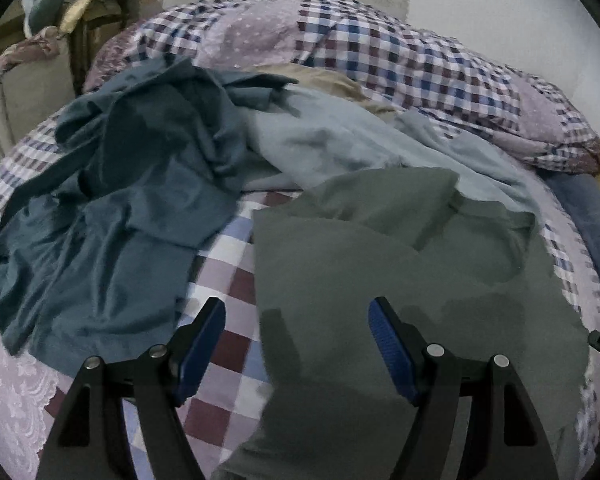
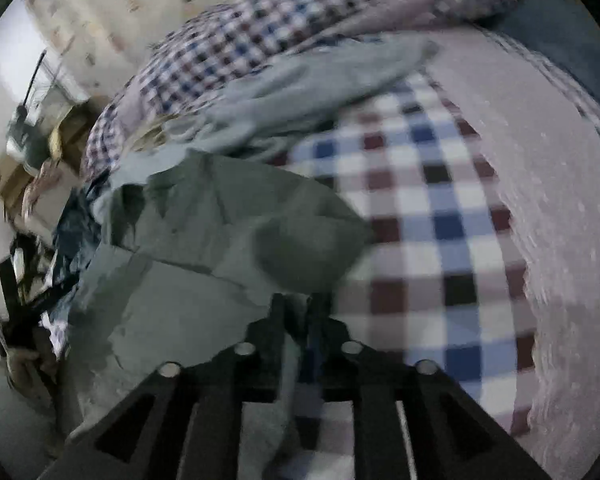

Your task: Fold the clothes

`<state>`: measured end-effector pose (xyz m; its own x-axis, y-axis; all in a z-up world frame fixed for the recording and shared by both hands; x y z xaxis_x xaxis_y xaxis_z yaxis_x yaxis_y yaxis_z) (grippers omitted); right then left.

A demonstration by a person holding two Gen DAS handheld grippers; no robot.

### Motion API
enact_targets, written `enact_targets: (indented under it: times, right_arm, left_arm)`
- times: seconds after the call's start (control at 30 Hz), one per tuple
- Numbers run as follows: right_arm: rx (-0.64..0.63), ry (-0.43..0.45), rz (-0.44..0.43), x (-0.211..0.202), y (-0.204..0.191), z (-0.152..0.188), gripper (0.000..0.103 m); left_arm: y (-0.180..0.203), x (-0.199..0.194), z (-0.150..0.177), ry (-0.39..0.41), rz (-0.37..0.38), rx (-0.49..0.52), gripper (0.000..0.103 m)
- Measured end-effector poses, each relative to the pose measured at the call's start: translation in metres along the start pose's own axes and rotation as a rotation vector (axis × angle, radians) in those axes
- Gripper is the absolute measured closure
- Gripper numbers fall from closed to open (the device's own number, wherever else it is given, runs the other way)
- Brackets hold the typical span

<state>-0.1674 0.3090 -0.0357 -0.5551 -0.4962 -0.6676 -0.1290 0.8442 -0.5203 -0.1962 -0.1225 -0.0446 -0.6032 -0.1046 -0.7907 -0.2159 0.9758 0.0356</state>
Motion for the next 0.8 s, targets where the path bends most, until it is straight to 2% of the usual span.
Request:
enact_targets:
  times: [0.03, 0.1, 0.2, 0.37, 0.47, 0.6, 0.7, 0.77, 0.8]
  right_arm:
    - [0.017, 0.023, 0.004, -0.009, 0.006, 0.001, 0.067]
    - [0.045, 0.053, 0.004, -0.03, 0.018, 0.006, 0.055]
    - [0.054, 0.009, -0.011, -0.044, 0.024, 0.029, 0.054]
    - [-0.043, -0.15, -0.026, -0.027, 0.01, 0.071, 0.054]
    - [-0.075, -0.177, -0.044, -0.02, 0.001, 0.08, 0.054]
    - [-0.065, -0.17, -0.077, -0.027, 0.006, 0.081, 0.056]
    - [-0.042, -0.139, -0.066, -0.04, 0.02, 0.075, 0.056]
    - [-0.023, -0.114, -0.058, -0.052, 0.031, 0.071, 0.055]
    - [-0.012, -0.099, -0.056, -0.059, 0.037, 0.069, 0.055]
  left_arm:
    - [0.005, -0.002, 0.001, -0.008, 0.024, 0.009, 0.026]
    - [0.029, -0.011, 0.001, -0.016, 0.09, 0.046, 0.026]
    - [0.076, -0.033, -0.001, -0.011, 0.192, 0.127, 0.026]
    - [0.196, -0.073, 0.002, -0.018, 0.355, 0.339, 0.026]
    - [0.271, -0.082, 0.007, -0.041, 0.414, 0.463, 0.026]
    - [0.345, -0.067, 0.023, -0.122, 0.45, 0.532, 0.026]
    - [0.377, -0.045, 0.035, -0.132, 0.356, 0.608, 0.026]
    - [0.392, -0.03, 0.04, -0.168, 0.328, 0.629, 0.026]
    - [0.397, -0.025, 0.044, -0.182, 0.311, 0.647, 0.03]
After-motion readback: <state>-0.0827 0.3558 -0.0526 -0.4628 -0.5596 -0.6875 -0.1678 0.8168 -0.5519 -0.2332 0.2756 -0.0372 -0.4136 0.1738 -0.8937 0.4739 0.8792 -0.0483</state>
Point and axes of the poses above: each gripper's, at about its wrist camera, not at the fingertips, and x roughly the way its jaws point, y to its right, z to its underside, the point moved 10 cm from there along x, roughly the way its jaws point, and after that the axes turned 10 degrees about -z, right-handed, at the moved point
